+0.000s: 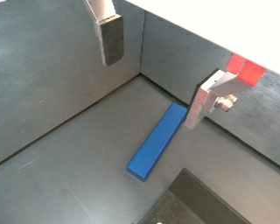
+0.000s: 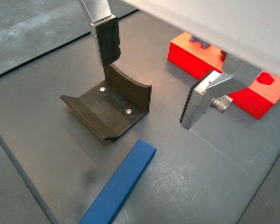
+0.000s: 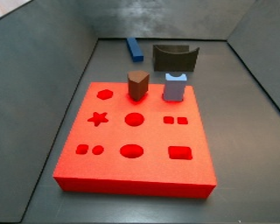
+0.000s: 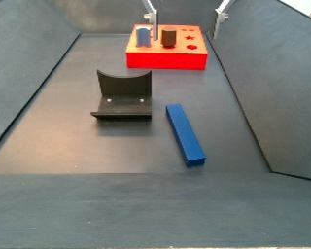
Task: Pick up the rectangle object. Move up. Place the rectangle object on the fixture. Regrasp the rectangle object. Move to above the board. Insert the rectangle object.
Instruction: Pick up the rectangle object.
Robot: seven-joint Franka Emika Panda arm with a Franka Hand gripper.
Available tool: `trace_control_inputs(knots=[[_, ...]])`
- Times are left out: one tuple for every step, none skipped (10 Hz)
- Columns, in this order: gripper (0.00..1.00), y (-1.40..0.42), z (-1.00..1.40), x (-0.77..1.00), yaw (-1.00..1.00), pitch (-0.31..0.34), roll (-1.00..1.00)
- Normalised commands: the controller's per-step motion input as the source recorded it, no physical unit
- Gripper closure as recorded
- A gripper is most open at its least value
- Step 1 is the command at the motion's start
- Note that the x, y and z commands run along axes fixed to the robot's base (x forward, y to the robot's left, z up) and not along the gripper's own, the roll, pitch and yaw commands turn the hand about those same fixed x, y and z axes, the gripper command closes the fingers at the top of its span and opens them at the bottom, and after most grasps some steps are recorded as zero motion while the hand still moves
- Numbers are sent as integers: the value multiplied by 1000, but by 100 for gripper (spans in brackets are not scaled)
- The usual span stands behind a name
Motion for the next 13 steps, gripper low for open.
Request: trace_control_inputs(knots=[[0,-77,-226,69,0,0,0],[0,131,-951,0,0,-3,23],[0,477,-1000,89,106,-39,-3],[0,454,-937,20,171,-119,-10],[0,469,-866,0,214,-177,-37],[0,426,-840,-63,197,-203,-43],[0,360,-823,-106,203,-216,-43],[0,234,-771,-140,246,-236,-47],[0,94,-654,-94,326,-261,-81],[0,0,-514,-3,489,-217,-167],[0,0,-483,-11,534,-194,-200],[0,0,-589,-49,411,-156,-170],[0,0,-609,-63,131,-84,-247]])
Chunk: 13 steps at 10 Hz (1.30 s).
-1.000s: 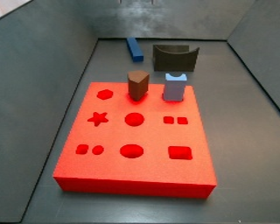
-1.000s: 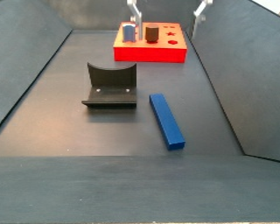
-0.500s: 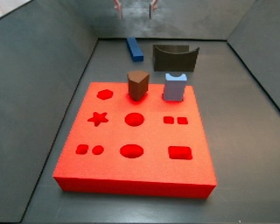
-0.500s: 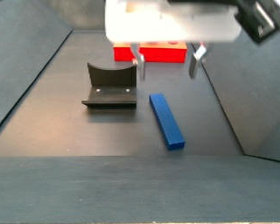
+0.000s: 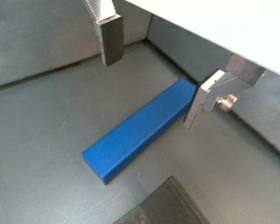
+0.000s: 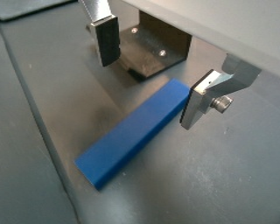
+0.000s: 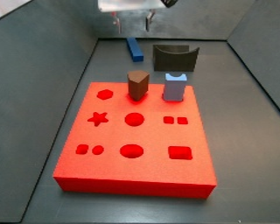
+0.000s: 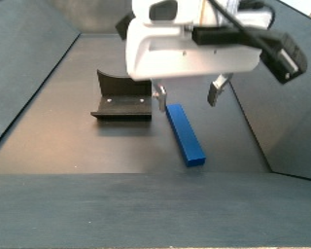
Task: Pick up the rectangle object. Move up. Place the rectangle object on the fixture. Regrasp the rectangle object. Move to above the board. Insert the rectangle object.
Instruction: Pick up the rectangle object.
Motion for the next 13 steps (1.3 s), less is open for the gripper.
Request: trace_control_inputs(knots=[[0,0,-591,-131,43,-100,-261],[0,0,-577,-109,26,-131,-249],[0,0,-477,-86,0,-164,-293],[0,57,-357,-71,0,-171,-367],[0,169,-120,-31,0,-200,-486],[0,243,-69,-106,0,-180,-500],[0,311,-126,-86,0,-180,-497],[0,97,-486,-71,0,-140,-290],[0,0,-563,0,0,-104,-274],[0,0,-509,0,0,-130,-290],[0,0,-514,0,0,-131,-287],[0,0,-520,0,0,-150,-271],[0,0,-531,0,0,-139,-277]])
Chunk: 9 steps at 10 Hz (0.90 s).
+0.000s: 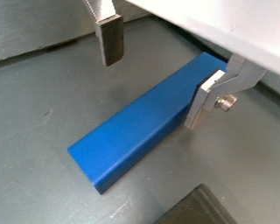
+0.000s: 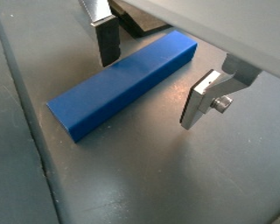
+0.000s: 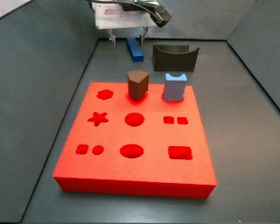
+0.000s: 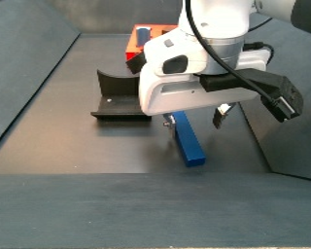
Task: Pick up the rectangle object. Move up. Place the rectangle object on the fixture. Regrasp the rectangle object. Move to above the board. Insert the rectangle object.
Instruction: Pick up the rectangle object.
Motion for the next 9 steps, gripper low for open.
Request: trace_control_inputs(knots=[[0,20,-491,0,0,-139,-266],[0,74,-480,0,0,-141,-316],[0,74,-326,37,0,-281,-314],[0,114,-26,3,-23,-480,-349],[0,149,-3,0,-6,-500,-333],[0,171,-23,0,0,-500,-313],[0,183,-49,0,0,-500,-306],[0,171,-174,-86,0,-440,-281],[0,163,-191,-94,0,-429,-283]])
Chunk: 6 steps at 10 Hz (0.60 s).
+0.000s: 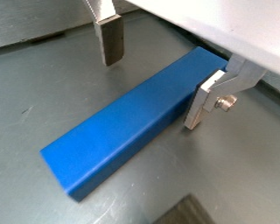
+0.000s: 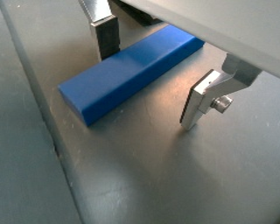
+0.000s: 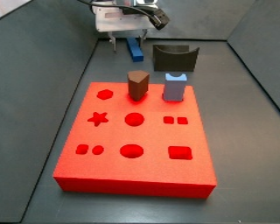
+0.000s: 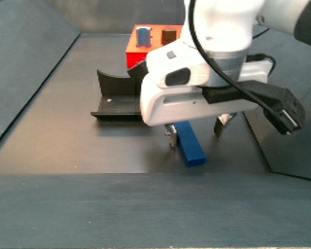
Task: Pick up the rectangle object. Move up. Place the rectangle object on the fixture. Regrasp the rectangle object. Move to above the board. Insert the rectangle object.
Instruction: Pick up the rectangle object.
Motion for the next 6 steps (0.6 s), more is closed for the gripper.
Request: trace_control_inputs(knots=[[0,129,-200,-80,0,-444,-267],[0,0,-257,-91,0,-467,-170],[0,0,-260,-94,0,-469,-161],[0,0,-340,-129,0,-450,-94],[0,0,-109,-74,0,-196,0],[0,0,0,0,0,-3,0]])
